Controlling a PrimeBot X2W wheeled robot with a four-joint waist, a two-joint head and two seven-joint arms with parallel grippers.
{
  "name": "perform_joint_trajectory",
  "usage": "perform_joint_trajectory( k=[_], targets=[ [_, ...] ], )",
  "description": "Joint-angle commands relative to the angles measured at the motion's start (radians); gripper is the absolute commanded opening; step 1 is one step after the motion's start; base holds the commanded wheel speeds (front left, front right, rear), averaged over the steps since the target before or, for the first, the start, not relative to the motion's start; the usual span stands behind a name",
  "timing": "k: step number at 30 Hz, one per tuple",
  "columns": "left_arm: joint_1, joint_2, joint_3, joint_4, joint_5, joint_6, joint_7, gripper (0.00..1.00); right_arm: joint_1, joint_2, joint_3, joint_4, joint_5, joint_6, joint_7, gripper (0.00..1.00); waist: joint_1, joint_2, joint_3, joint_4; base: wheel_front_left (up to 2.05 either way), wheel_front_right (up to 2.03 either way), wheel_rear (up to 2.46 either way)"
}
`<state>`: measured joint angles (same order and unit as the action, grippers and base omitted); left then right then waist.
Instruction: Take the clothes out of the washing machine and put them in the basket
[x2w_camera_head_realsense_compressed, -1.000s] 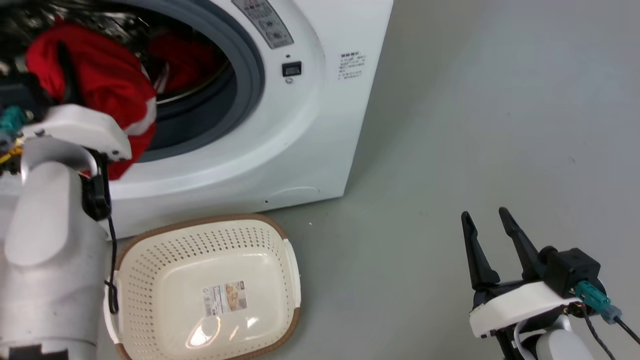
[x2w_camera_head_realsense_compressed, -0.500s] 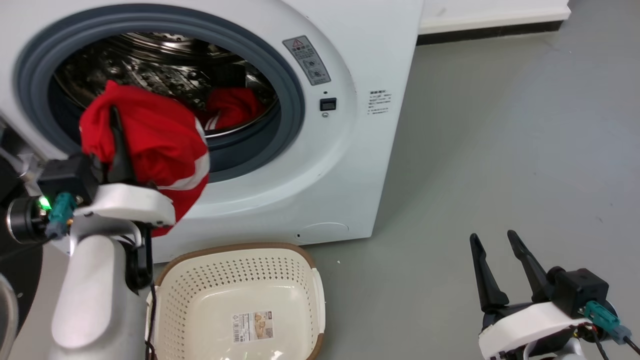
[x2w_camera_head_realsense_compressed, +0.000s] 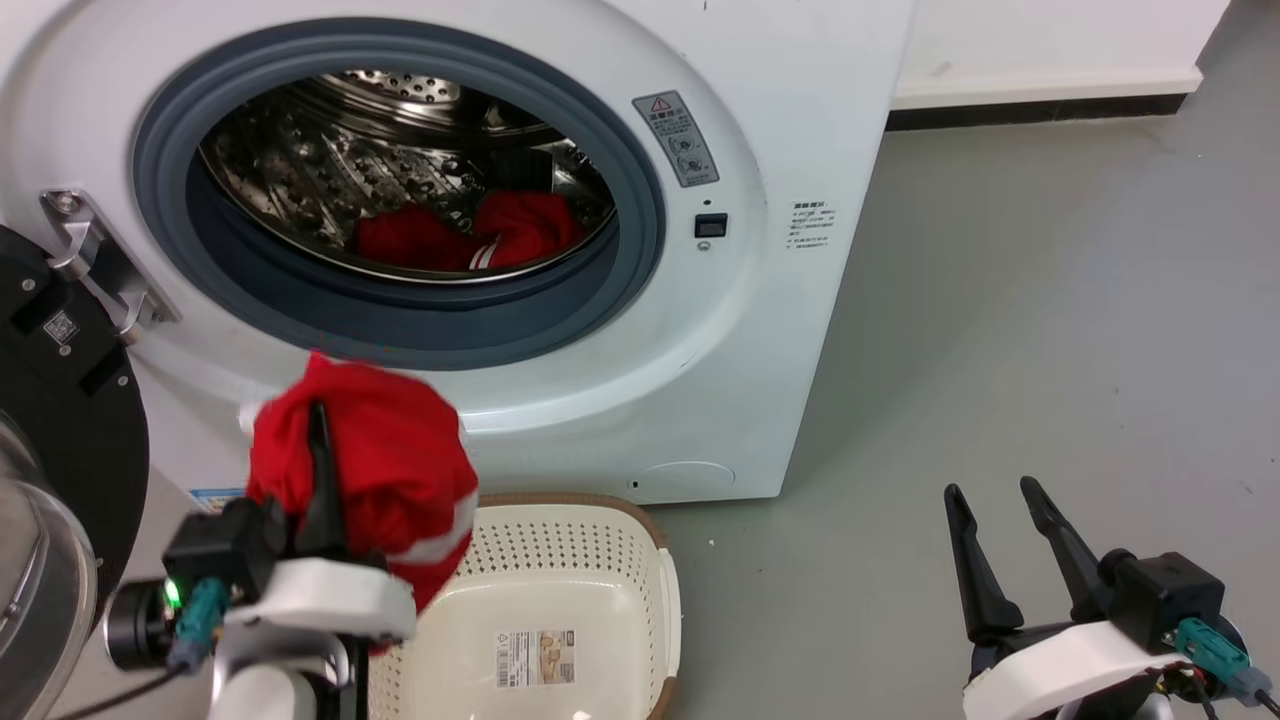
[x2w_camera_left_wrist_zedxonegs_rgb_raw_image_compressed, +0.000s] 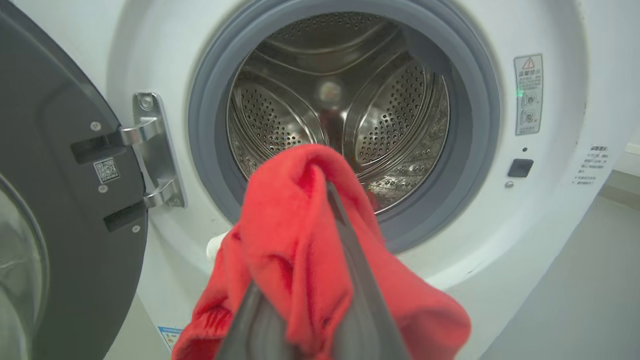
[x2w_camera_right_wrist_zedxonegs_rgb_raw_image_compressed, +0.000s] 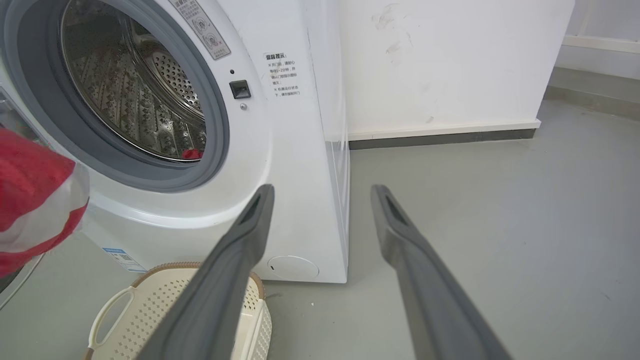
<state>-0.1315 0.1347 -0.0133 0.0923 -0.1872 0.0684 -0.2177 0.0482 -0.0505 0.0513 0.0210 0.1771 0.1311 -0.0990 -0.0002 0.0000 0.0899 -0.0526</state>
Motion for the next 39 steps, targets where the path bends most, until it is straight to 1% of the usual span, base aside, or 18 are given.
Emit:
perform_joint_trajectory(
  k=[1, 3, 6, 10, 17, 22, 31, 34, 39],
  targets=[
    [0.032, -0.008, 0.001, -0.001, -0.006, 0.009, 0.004, 0.0, 0.008, 0.0, 0.003, -0.009, -0.007, -0.001, 0.002, 1.0, 0.0002, 0.0, 0.011, 0.005, 0.0, 0.0, 0.0],
    [0.067, -0.02, -0.002, 0.003, -0.016, 0.018, 0.003, 0.0, 0.002, 0.0, 0.004, -0.017, -0.01, -0.001, 0.009, 1.0, 0.0002, 0.0, 0.029, 0.008, 0.0, 0.0, 0.0],
    [0.103, -0.039, -0.015, 0.038, -0.031, 0.017, -0.006, 0.0, -0.013, 0.0, 0.004, -0.03, -0.013, -0.001, 0.011, 1.0, 0.0002, 0.0, 0.066, 0.014, 0.0, 0.0, 0.0],
    [0.103, -0.057, -0.028, 0.122, -0.062, 0.012, -0.025, 0.0, -0.039, 0.0, 0.014, -0.041, -0.017, -0.001, 0.016, 1.0, 0.0002, 0.0, 0.14, 0.011, 0.0, 0.0, 0.0],
    [0.0, -0.069, -0.04, 0.296, -0.067, 0.003, -0.047, 0.0, -0.113, 0.0, 0.033, -0.068, -0.009, -0.001, 0.0, 1.0, 0.0002, 0.0, 0.321, -0.017, 0.0, 0.0, 0.0],
    [-0.109, -0.071, -0.022, 0.419, -0.06, -0.009, -0.049, 0.0, -0.168, 0.001, 0.048, -0.062, -0.001, -0.001, -0.019, 1.0, 0.0002, 0.0, 0.433, -0.047, 0.0, 0.0, 0.0],
    [-0.294, -0.038, 0.022, 0.591, -0.009, -0.026, -0.048, 0.0, -0.255, 0.001, 0.089, -0.04, 0.028, -0.001, -0.065, 1.0, 0.0002, 0.0, 0.608, -0.12, 0.0, 0.0, 0.0],
    [-0.35, -0.016, 0.039, 0.662, 0.001, -0.022, -0.048, 0.0, -0.28, 0.001, 0.112, -0.026, 0.045, -0.001, -0.079, 1.0, 0.0002, 0.0, 0.658, -0.154, 0.0, 0.0, 0.0],
    [-0.437, 0.022, 0.059, 0.784, 0.006, -0.028, -0.048, 0.0, -0.312, 0.001, 0.136, 0.003, 0.069, -0.001, -0.108, 1.0, 0.0002, 0.0, 0.722, -0.199, 0.0, 0.0, 0.0]
  ],
)
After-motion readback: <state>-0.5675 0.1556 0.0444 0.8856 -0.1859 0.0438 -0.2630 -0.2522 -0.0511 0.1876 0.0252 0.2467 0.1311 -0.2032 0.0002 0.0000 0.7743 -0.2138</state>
